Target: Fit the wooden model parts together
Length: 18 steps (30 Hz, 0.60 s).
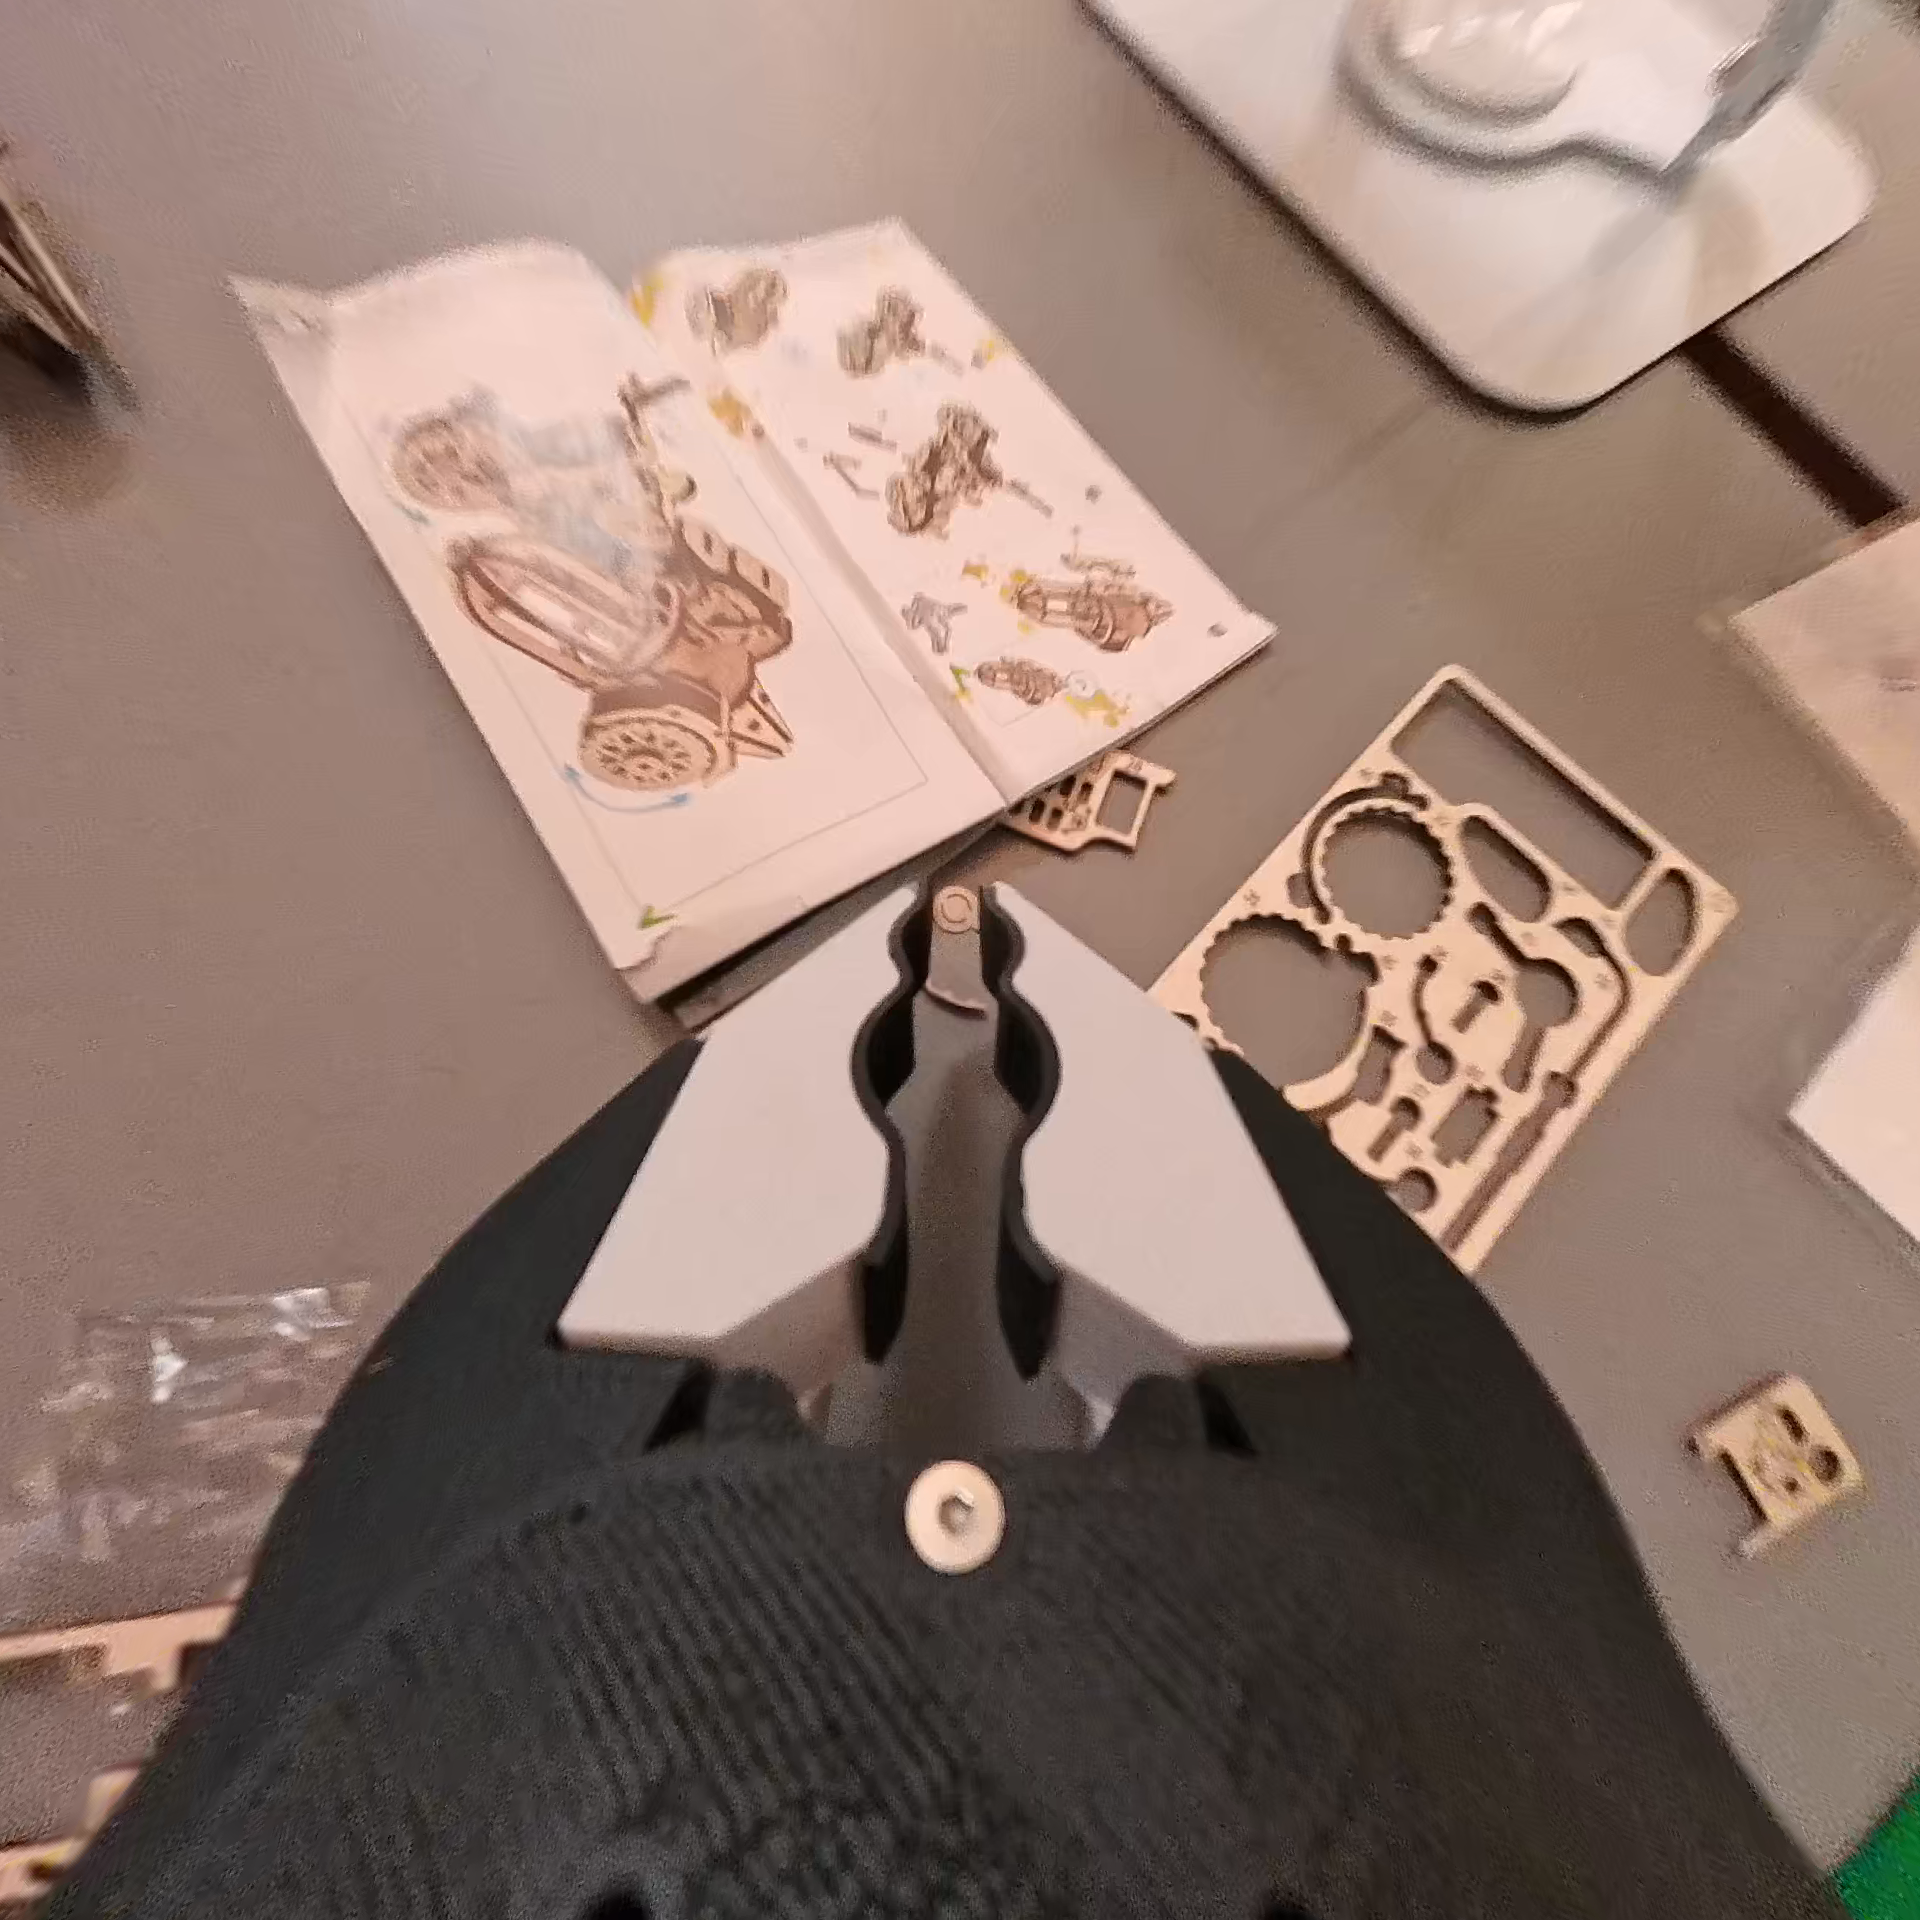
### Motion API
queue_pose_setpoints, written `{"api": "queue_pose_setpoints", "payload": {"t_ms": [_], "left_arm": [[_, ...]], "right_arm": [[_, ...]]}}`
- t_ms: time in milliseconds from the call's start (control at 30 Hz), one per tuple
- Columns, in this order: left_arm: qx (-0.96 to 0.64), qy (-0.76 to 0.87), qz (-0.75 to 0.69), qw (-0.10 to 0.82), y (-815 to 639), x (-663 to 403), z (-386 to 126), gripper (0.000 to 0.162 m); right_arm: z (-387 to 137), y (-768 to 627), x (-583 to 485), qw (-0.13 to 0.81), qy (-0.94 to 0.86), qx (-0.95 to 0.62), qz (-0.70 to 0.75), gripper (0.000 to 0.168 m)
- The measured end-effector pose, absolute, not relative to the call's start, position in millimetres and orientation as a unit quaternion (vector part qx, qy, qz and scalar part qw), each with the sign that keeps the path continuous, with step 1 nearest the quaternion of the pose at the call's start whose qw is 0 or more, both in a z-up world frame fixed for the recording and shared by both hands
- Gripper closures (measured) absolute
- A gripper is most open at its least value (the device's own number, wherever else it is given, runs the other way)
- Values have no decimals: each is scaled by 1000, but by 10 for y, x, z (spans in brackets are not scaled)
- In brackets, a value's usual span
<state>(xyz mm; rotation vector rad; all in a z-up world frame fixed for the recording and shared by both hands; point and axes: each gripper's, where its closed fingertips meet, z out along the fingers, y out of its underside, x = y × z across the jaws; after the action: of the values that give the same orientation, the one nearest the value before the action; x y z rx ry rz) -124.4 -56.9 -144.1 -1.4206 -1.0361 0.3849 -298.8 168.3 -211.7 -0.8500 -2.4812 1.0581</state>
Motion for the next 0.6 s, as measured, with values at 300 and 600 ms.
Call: {"api": "queue_pose_setpoints", "payload": {"t_ms": [300,600], "left_arm": [[-530,-513,113,665,-429,-1168,-1364,116],[-535,-428,-31,728,-159,-855,-1159,161]], "right_arm": [[-1060,512,-1702,-3,-749,-233,621,161],[-941,-235,-1021,-249,-646,-223,687,161]]}}
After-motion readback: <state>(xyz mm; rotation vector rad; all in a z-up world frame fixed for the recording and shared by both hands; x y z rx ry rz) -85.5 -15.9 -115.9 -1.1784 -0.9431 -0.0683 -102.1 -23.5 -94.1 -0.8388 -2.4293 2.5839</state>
